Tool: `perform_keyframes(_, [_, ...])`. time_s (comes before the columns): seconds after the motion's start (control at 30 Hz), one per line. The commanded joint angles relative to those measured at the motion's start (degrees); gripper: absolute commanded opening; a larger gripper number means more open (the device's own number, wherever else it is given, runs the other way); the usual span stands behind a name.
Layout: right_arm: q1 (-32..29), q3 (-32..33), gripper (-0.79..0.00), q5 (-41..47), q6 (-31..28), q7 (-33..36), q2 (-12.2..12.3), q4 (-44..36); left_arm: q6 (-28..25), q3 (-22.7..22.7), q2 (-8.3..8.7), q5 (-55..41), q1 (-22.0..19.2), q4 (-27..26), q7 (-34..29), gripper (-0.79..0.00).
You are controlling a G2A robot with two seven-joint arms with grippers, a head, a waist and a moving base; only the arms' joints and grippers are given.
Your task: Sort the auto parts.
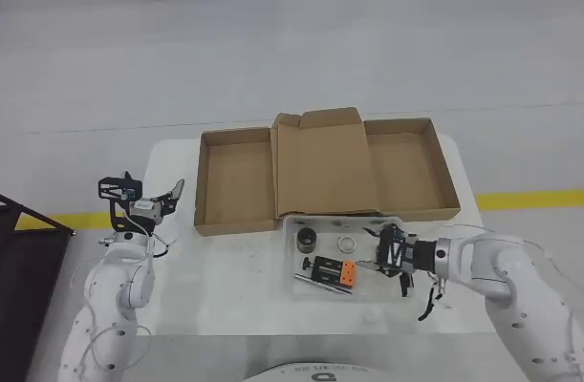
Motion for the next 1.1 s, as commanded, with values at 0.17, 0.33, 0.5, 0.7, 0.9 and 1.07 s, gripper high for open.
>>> perform_keyframes(0.17, [-0.5,-2.7,-0.062,-8.2,0.0,-2.0,2.1,-0.3,0.0,0.0,0.0,0.0,0.0,0.0,0.0,0.0])
perform_keyframes(0.33, [0.1,-3.8,0.0,-11.1,0.0,-2.8,2.7,0.5,0.0,0.0,0.0,0.0,0.0,0.0,0.0,0.0])
perform_keyframes(0.5, [1.3,-5.9,0.0,-12.7,0.8,-2.1,2.7,1.5,0.0,0.0,0.0,0.0,0.0,0.0,0.0,0.0])
perform_keyframes(0.7, [4.0,-9.6,-0.015,-12.7,2.1,-0.3,2.4,3.4,0.0,0.0,0.0,0.0,0.0,0.0,0.0,0.0])
perform_keyframes(0.9, [6.7,-14.1,-0.031,-12.3,4.2,2.5,1.9,5.2,0.0,0.0,0.0,0.0,0.0,0.0,0.0,0.0])
perform_keyframes(1.07, [8.8,-17.7,-0.031,-12.0,5.2,4.7,1.4,7.0,0.0,0.0,0.0,0.0,0.0,0.0,0.0,0.0])
